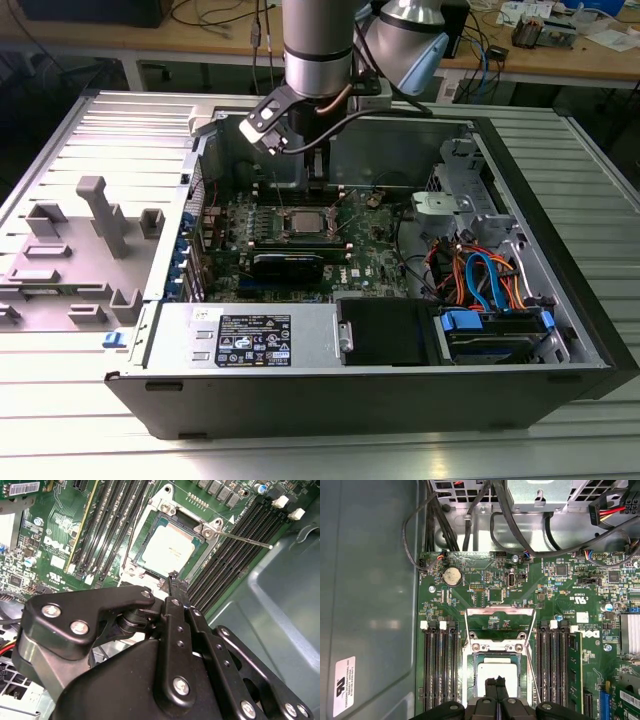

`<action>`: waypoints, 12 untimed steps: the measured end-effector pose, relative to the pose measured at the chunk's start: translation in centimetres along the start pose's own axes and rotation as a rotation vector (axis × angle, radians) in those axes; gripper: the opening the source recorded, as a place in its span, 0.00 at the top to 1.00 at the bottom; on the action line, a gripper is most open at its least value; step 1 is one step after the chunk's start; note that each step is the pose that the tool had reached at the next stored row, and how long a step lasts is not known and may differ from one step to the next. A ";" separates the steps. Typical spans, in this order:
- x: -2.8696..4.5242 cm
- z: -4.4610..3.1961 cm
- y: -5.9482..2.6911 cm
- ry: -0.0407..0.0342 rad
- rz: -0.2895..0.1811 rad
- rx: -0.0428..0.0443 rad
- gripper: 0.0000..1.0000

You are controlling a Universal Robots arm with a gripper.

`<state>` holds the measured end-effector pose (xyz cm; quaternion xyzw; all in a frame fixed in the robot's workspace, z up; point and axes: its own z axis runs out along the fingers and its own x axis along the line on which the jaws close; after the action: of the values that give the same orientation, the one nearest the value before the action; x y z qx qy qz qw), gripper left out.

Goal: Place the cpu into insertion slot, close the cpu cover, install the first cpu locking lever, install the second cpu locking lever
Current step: 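Close the cpu cover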

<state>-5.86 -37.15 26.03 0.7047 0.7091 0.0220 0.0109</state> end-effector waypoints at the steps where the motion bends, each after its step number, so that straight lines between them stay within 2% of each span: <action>1: 0.00 -0.03 0.00 0.0001 0.000 0.0000 0.89; 3: 0.01 -0.04 0.00 0.0005 0.000 -0.0003 0.89; 5: 0.20 -0.20 -0.23 -0.0051 0.000 -0.0024 0.89; 6: 0.20 -0.49 -0.23 -0.0048 0.000 -0.0031 0.89; 12: 0.20 -0.58 -0.23 -0.0052 0.000 -0.0029 0.89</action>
<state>-6.12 -36.96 26.60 0.7046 0.7091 0.0212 0.0137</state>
